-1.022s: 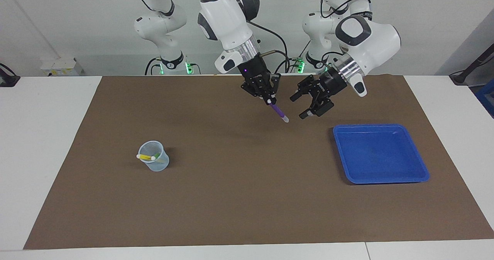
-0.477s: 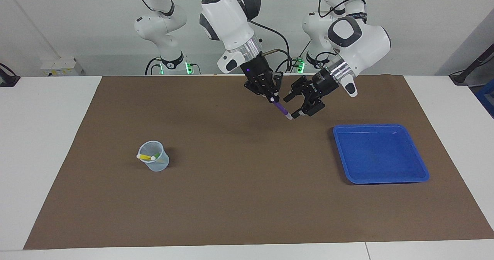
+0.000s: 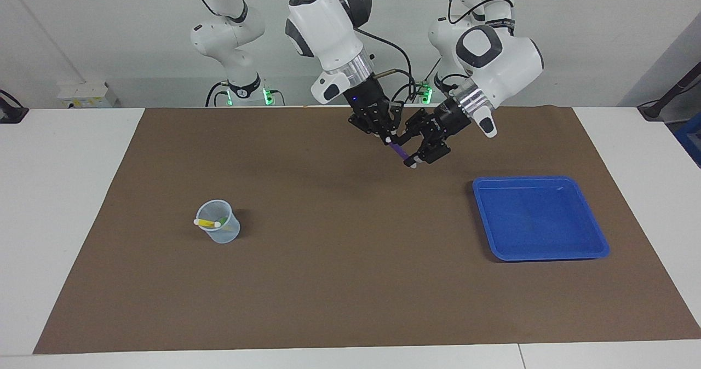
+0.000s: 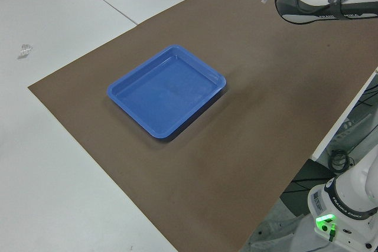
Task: Right arm passes pens to left for tray arrangement
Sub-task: 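Bring the purple pen to the left gripper and grasp it there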
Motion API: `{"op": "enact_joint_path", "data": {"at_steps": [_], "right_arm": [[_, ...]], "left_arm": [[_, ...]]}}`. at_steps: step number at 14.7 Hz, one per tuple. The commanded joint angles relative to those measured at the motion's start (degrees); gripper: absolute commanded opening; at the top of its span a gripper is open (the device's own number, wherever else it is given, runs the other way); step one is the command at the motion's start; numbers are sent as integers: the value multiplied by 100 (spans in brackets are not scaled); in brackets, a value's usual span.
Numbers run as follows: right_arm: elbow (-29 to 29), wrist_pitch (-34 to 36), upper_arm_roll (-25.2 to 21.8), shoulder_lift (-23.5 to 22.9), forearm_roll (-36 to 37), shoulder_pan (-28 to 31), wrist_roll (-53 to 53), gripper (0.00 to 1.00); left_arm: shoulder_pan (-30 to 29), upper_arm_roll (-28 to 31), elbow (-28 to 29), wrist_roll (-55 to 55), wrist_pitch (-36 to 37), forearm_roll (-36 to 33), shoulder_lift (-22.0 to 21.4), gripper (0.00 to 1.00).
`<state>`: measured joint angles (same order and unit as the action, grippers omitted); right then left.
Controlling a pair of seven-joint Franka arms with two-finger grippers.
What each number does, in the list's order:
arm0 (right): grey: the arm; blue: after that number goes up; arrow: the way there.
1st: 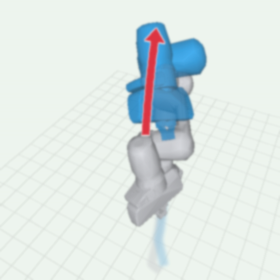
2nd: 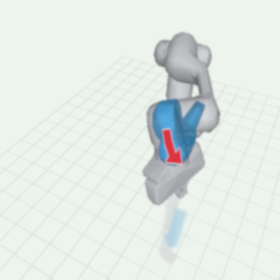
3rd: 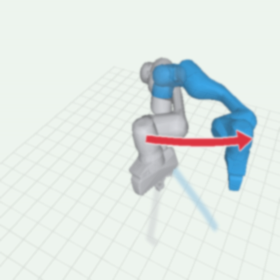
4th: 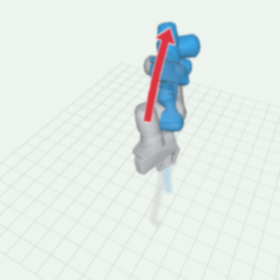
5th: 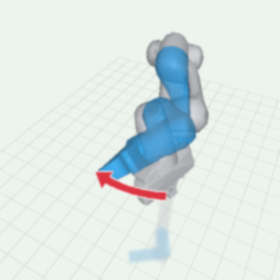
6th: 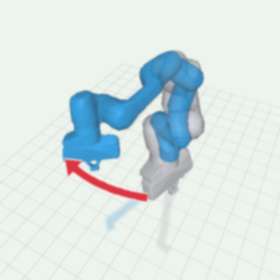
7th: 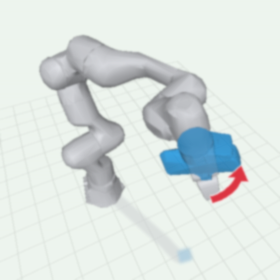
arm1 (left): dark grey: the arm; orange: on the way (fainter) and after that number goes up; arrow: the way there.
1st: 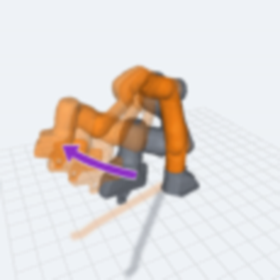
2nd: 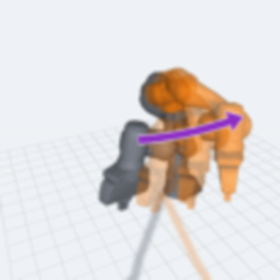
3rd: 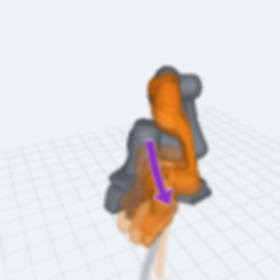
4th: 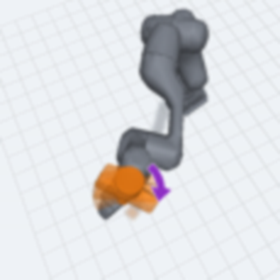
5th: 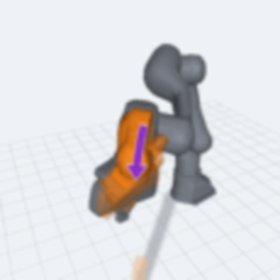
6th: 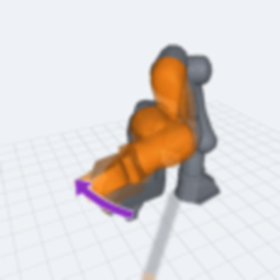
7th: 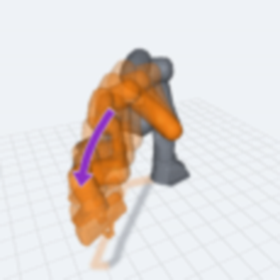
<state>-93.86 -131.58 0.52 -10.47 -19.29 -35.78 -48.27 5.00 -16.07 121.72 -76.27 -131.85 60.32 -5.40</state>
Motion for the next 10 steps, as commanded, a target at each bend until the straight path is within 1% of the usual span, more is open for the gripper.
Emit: {"op": "enact_joint_path", "data": {"at_steps": [1,5,6,7,10], "right_arm": [[-28,-34,18,-17,-154,1,54,0],[-36,-34,36,-25,-154,-8,90,0],[-36,-25,36,-25,-154,-8,90,0],[-36,-25,36,-25,-154,-8,142,0],[-36,-17,36,-25,-154,-8,204,0]], "left_arm": [[151,52,220,-46,-201,129,-216,69],[80,52,229,-46,-122,129,-225,68],[80,52,229,-46,-113,121,-225,65],[80,60,229,-11,-122,121,-225,59],[71,69,299,42,-104,112,-251,23]]}}
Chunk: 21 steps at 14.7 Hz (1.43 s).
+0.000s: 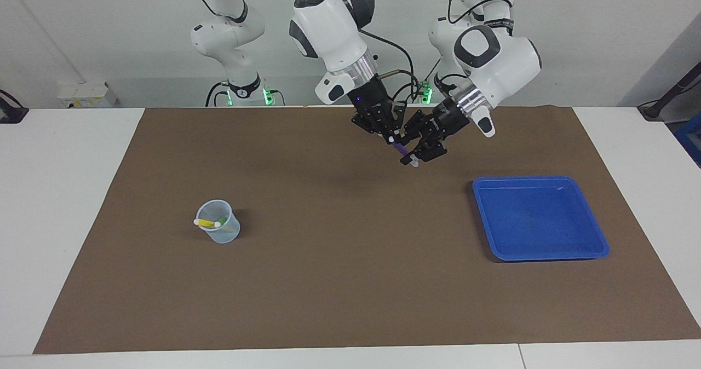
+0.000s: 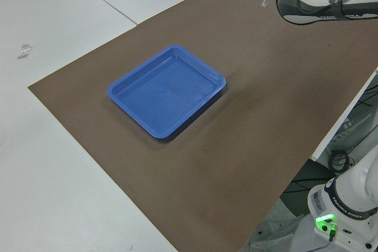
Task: Right arm passes pens to left for tray arrangement
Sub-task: 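Bring the purple pen to the left gripper and grasp it there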
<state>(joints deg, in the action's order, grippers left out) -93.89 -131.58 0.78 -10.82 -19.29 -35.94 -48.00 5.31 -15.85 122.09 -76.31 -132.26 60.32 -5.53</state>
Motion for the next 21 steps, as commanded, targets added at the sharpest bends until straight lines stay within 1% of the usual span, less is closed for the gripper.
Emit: {"op": "enact_joint_path", "data": {"at_steps": [1,2,4,8,9,10,12,13,14,15,16,18,20,21], "right_arm": [[-32,-17,10,10,-154,8,177,0],[-32,-8,10,10,-154,8,186,0],[-32,1,10,10,-154,8,186,0],[-15,18,1,1,-154,16,186,0],[11,19,1,-25,-154,25,177,14],[29,19,1,-26,-154,25,168,35],[55,80,1,-26,-154,43,133,53],[82,141,1,-17,-154,60,115,61],[82,150,1,-17,-154,78,115,64],[91,150,1,-17,-163,87,115,71],[125,150,1,-17,-163,104,115,72],[126,150,-8,-17,-163,113,115,80],[126,177,-16,1,-163,157,133,81],[135,264,-17,18,-154,270,176,82]], "left_arm": [[32,46,271,46,-71,111,-256,10],[6,46,271,46,-63,111,-256,3],[-21,46,271,46,-37,111,-256,0],[-108,73,254,55,192,111,-265,0],[-118,73,236,81,236,85,-265,0],[-118,73,228,290,236,67,-265,0],[-126,82,263,861,306,-11,-282,0],[-213,82,263,916,393,-316,-300,0],[-310,73,237,942,499,-711,-291,0],[-337,82,236,1108,622,-1159,-300,0],[-416,82,245,1449,762,-1494,-300,0],[-548,82,245,1872,1017,-1821,-309,0],[-592,82,245,2364,1089,-2478,-318,0],[-592,73,245,2775,1132,-2882,-318,0]]}}
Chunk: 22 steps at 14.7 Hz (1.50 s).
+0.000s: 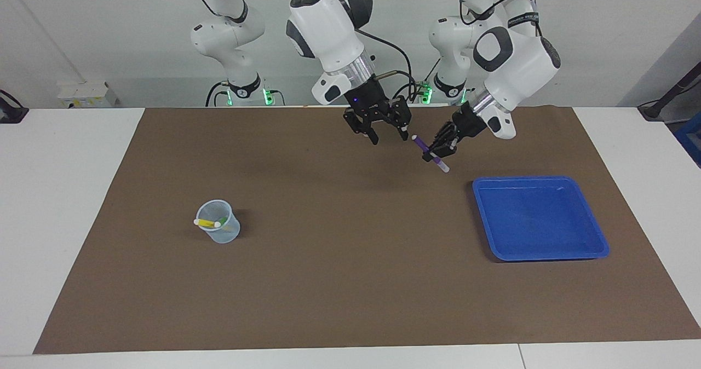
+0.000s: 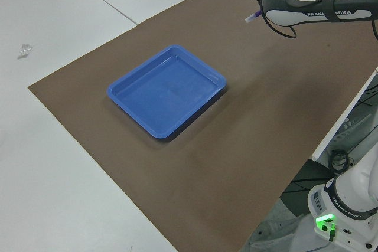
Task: Right arm passes pens to left for tray arrangement
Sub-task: 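Lower the purple pen into the tray while the right gripper withdraws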
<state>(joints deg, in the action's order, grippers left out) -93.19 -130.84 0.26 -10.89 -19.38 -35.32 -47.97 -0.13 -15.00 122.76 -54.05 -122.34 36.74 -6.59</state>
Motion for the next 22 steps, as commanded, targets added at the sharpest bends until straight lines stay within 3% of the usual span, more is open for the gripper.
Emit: {"op": "enact_joint_path", "data": {"at_steps": [1,3,7,10,13,18,22], "right_arm": [[151,321,35,35,-145,297,191,83],[187,576,26,78,-145,499,479,83],[187,858,9,175,-145,798,999,83],[179,1016,0,219,-145,1043,1324,87],[161,1105,0,219,-154,1264,1851,89],[73,1350,-18,281,-128,1527,2527,99],[21,1903,-26,386,-66,1808,3372,99]], "left_arm": [[-57,-12,178,1198,192,-867,-211,0],[-214,-12,213,2499,245,-1116,-246,0],[-469,-12,213,3469,412,-1379,-229,0],[-872,-12,213,4935,334,-1564,-89,0],[-1172,-12,204,5913,-52,-2336,174,0],[-1445,-12,82,6336,-1080,-3031,999,0],[-1498,-12,-664,6486,-1336,-3252,1923,0]]}}
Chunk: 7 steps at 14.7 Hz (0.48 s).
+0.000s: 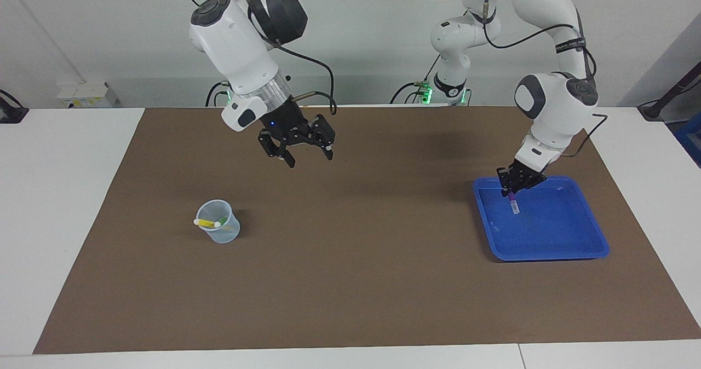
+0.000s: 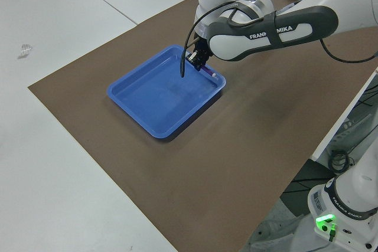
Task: Right arm passes pens to left for tray arrangement
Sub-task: 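Lower the purple pen into the tray while the right gripper withdraws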
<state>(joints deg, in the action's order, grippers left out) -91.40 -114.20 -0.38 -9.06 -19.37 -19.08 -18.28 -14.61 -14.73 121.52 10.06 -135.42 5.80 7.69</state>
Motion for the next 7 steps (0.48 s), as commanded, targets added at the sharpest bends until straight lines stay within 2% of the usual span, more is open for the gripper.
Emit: {"op": "enact_joint_path", "data": {"at_steps": [1,4,7], "right_arm": [[-158,327,38,212,-67,316,474,100],[-141,687,47,238,-67,685,658,100],[-158,1039,38,273,-32,1177,1745,100]], "left_arm": [[-59,-39,-681,75,-11,-158,618,0],[-68,-39,-1060,57,-81,-150,1145,0],[-68,-39,-1060,31,-116,-149,1200,0]]}}
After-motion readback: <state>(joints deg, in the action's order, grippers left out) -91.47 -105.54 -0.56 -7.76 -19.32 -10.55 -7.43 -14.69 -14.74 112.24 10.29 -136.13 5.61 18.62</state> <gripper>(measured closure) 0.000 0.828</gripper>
